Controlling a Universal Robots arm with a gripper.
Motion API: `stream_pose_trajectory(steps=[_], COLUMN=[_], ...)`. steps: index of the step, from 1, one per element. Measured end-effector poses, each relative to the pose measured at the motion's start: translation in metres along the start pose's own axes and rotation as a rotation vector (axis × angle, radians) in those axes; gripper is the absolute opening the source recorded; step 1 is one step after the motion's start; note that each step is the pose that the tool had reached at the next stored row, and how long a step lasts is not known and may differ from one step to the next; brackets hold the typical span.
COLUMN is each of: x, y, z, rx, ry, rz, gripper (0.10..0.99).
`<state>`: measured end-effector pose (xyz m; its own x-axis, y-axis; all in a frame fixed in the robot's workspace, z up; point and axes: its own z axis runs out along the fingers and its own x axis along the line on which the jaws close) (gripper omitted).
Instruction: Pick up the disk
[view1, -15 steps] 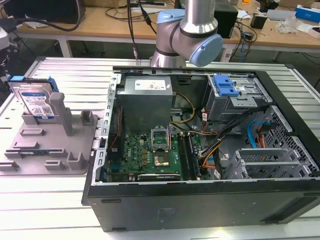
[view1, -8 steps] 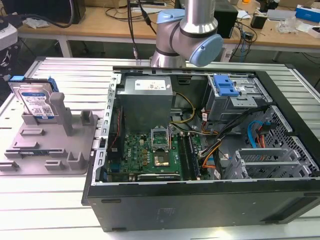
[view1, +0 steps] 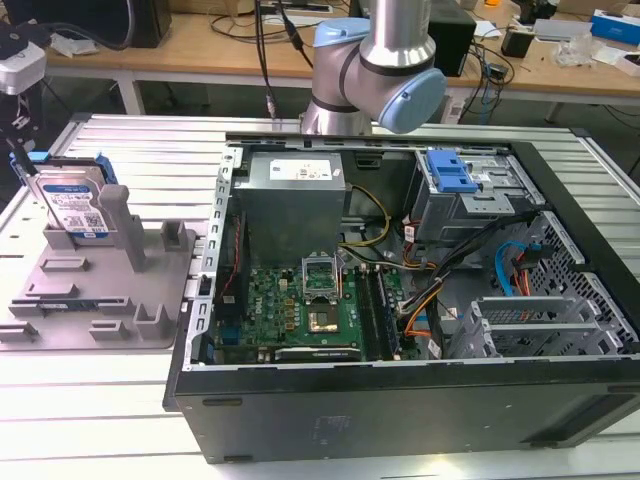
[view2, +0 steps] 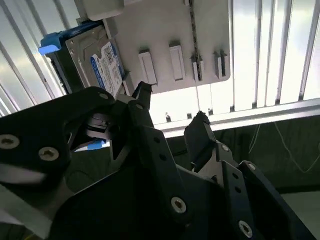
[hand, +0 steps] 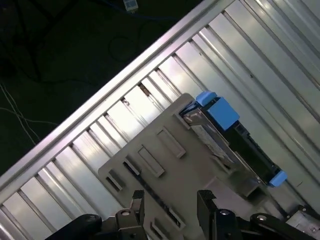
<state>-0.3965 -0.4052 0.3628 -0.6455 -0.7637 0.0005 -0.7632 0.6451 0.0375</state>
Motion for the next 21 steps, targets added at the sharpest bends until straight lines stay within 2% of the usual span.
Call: stream_pose_trajectory(steps=[8,12,17,21], x=[0.0,0.0,0.0,-0.0001], y=[0.0,0.0,-0.0001,-0.0002], z=[0.0008,0.0012,0.002,0.0027], rx=[0.001,0.002,0.003,0.005], ry=[0.0102,0.0144,0.0205,0.0233], rz=[-0.267,-0.344,-0.476,-0.549], gripper=[0.541,0.541,0.541,0.541])
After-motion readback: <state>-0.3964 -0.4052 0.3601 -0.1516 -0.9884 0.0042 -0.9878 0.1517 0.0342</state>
